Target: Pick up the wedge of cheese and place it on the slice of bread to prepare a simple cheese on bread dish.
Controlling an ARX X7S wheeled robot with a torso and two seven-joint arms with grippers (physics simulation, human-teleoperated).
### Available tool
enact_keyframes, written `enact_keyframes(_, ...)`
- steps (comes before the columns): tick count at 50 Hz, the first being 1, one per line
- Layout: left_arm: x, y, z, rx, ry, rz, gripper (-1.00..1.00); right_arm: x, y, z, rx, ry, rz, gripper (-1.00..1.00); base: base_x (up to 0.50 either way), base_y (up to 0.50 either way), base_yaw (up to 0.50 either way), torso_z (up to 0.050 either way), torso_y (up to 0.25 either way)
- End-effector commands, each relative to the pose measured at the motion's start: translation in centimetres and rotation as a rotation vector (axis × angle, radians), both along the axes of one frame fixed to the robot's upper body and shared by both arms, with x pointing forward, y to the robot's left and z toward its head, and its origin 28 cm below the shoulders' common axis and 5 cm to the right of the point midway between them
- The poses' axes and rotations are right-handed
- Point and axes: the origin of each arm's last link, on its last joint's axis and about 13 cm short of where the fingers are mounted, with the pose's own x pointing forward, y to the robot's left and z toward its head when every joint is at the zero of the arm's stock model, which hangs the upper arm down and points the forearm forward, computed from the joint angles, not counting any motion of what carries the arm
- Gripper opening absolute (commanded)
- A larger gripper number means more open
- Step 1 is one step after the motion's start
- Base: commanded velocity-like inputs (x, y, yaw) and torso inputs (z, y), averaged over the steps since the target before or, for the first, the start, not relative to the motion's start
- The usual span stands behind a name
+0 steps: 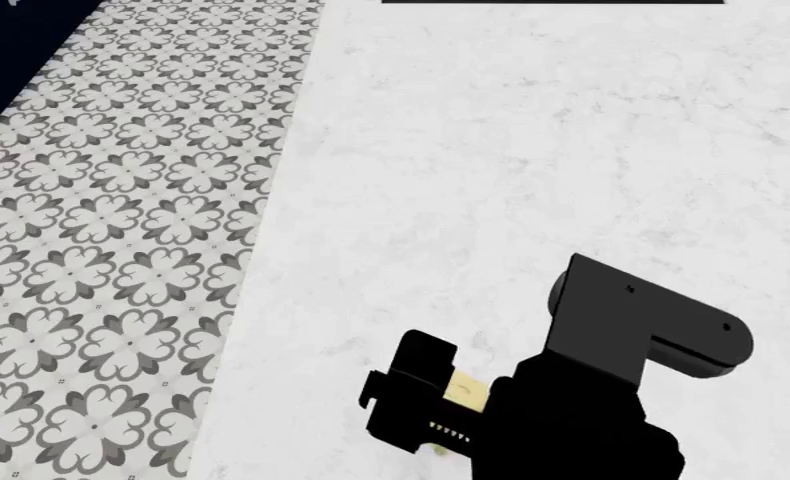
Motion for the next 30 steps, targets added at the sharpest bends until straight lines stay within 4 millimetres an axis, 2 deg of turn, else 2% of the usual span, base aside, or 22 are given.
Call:
enact_keyframes(1,0.1,0.0,0.0,0.001,0.001,0.001,1.00,1.4,0.6,-0.7,-0.006,0.016,0.038,1.00,0.00,0.00,0.00,0.000,0.000)
enact_keyframes(16,-0.1,0.1,0.1,-0.003,0.000,0.002,1.00,3.4,1.1,-2.2,-0.038,0.058,0.055,1.00,0.00,0.00,0.00,0.000,0.000)
enact_keyframes(30,-0.1,0.1,0.1,-0.009,-0.004,0.002,1.00,4.4,1.8,-3.7,-0.074,0.122,0.075,1.00,0.00,0.00,0.00,0.000,0.000)
